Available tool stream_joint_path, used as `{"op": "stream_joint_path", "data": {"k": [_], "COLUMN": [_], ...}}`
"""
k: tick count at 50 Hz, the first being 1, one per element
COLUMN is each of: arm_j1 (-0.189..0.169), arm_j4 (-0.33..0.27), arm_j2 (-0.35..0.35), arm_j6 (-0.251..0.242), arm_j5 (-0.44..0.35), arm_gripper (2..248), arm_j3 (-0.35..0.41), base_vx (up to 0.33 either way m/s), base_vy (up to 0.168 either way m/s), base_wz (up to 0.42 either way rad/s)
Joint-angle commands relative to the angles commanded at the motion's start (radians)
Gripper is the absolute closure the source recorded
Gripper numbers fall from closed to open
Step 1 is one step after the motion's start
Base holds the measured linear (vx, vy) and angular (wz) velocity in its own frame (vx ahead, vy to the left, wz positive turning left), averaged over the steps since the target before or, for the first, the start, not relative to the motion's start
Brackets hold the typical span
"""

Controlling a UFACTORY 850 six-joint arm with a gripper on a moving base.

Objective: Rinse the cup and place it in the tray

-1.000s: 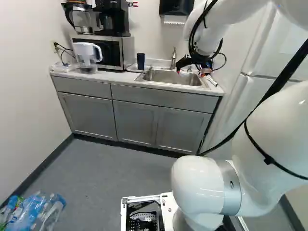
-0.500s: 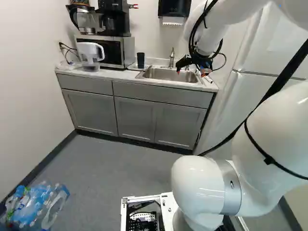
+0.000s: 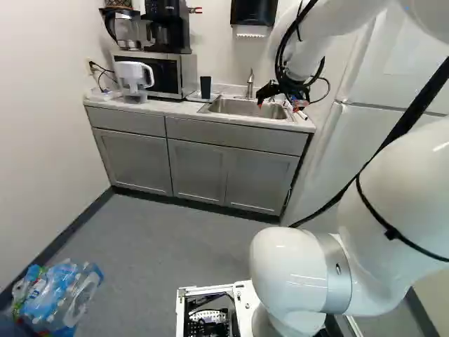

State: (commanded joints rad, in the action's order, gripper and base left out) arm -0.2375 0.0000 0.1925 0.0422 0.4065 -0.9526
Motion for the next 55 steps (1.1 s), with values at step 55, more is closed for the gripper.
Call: {"op": "stream_joint_path", "data": {"k": [55], "arm_j1": [0.036], "arm_j4": [0.0], "arm_j2": [0.013], "arm_j6": [-0.006], "arm_j5": [-0.194], "arm_gripper": [3], "arm_j3": [0.131], "base_vx": [0.0], "base_vy": [0.0], "base_wz": [0.0]}}
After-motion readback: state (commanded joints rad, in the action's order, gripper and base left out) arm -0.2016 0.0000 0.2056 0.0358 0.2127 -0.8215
